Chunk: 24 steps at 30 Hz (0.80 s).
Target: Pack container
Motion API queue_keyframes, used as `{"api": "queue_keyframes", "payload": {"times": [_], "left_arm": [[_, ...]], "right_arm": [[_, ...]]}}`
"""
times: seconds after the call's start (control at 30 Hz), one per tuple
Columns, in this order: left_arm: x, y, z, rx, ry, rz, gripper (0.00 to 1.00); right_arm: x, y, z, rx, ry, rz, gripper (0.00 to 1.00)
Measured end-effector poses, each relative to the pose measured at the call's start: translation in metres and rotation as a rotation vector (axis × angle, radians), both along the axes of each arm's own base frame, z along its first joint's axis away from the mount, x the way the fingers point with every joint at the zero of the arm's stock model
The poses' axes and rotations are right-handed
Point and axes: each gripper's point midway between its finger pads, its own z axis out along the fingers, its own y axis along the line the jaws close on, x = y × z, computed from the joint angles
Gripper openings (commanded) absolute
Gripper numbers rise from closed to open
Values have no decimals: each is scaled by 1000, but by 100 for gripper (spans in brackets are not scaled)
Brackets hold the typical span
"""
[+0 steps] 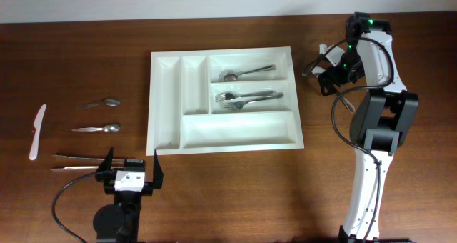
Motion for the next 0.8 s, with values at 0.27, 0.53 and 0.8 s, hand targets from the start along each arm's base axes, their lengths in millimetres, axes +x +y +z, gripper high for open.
{"api": "queue_keyframes", "payload": {"times": [0.27, 0.53, 0.8], "left_arm": [[0, 0, 0, 0, 0, 0, 99], [0, 0, 0, 0, 0, 0, 99], [0, 0, 0, 0, 0, 0, 99]], "right_arm": [[0, 0, 0, 0, 0, -1, 97], [0, 0, 0, 0, 1, -6, 99], [0, 0, 0, -1, 1, -24, 100]]}}
